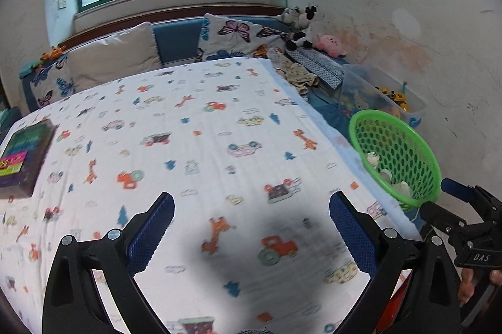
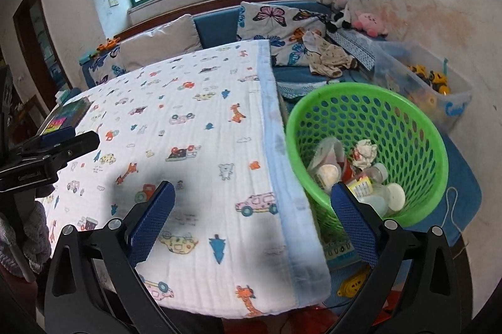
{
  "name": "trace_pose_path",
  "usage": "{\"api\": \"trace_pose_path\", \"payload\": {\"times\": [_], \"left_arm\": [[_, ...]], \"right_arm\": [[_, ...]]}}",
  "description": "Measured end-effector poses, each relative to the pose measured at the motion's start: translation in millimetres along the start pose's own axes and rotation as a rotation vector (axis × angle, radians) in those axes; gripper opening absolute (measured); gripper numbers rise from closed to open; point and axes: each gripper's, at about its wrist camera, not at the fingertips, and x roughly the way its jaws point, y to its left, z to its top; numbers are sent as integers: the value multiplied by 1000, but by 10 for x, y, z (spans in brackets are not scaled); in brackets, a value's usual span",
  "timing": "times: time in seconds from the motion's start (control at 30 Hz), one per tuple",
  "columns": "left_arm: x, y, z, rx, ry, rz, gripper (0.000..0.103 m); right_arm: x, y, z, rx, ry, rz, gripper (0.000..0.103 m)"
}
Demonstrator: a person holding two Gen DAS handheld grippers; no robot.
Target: Collect trash
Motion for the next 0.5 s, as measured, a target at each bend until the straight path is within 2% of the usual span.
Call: {"api": "trace_pose_path", "payload": {"times": [0.5], "left_arm": [[-300, 488, -272, -98, -29, 105, 96]], "right_arm": [[75, 366, 2, -65, -10, 20, 98]]}}
